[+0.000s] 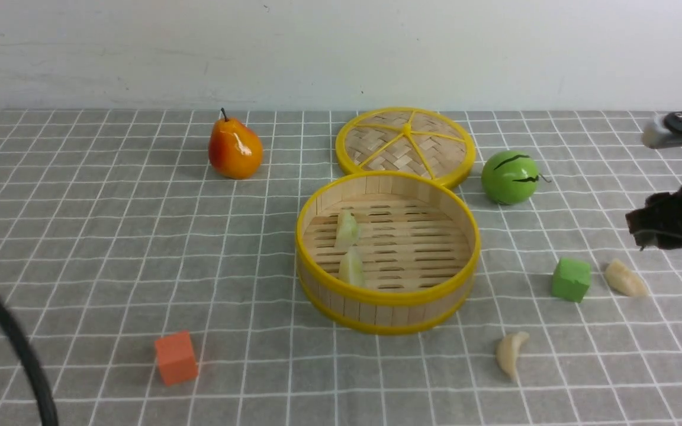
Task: Put the dumplings into the steamer on the table with the grey tablecloth.
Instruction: 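Reach for and grasp a dumpling lying on the table beside the steamer, then place the dumpling in the bamboo steamer basket with the right gripper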
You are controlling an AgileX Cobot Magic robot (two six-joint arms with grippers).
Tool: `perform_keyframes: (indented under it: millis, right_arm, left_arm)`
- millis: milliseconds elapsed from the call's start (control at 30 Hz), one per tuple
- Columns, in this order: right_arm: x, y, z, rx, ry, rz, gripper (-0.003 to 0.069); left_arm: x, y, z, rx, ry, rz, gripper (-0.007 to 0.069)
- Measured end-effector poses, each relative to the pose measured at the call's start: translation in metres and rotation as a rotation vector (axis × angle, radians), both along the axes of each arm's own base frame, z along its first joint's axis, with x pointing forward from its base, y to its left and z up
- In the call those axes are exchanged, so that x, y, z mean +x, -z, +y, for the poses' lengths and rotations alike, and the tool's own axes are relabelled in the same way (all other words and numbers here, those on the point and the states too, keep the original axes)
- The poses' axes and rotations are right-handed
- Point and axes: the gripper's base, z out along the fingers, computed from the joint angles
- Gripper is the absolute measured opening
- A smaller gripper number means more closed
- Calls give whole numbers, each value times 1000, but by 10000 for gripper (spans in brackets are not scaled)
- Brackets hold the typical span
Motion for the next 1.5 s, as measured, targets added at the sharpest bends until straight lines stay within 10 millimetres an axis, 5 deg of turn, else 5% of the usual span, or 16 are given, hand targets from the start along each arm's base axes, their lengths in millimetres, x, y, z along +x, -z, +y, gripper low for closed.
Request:
perform_keyframes:
  millis: [167,433,567,767,933,1033,1100,1133,1233,1333,1500]
  right_arm:
    - [36,30,-3,-9,-3,40,381]
    - [43,83,-2,24,-2,217,302]
    - [39,82,-1,32,-8,259,181]
    - [38,50,5,55,-15,209,184]
    - [36,-16,62,180,-91,-21,184]
    - [35,-27,117,251,-194,-131,184]
    - [35,-25,139,263,-233,-167,184]
    - [36,-14,164,267,-275,-191,184]
    - [44,19,192,250,-290,-210,184]
    - [54,50,196,241,-253,-190,184]
    - [57,68,195,263,-211,-144,214]
  left_arm:
    - [-13,45,8,56,-11,109,-14]
    - [-13,73,9,55,19,9,-14]
    - [-17,75,11,51,23,-43,-14]
    - [-19,80,13,48,21,-74,-14]
    - [-16,88,11,51,36,-118,-14]
    - [-15,89,12,60,38,-129,-14]
    - [-15,89,12,64,38,-134,-14]
    - [-15,88,12,64,38,-138,-14]
    - [-18,86,14,52,36,-166,-14]
    - [-23,84,17,35,32,-198,-13]
    - [-31,80,21,13,25,-250,-13]
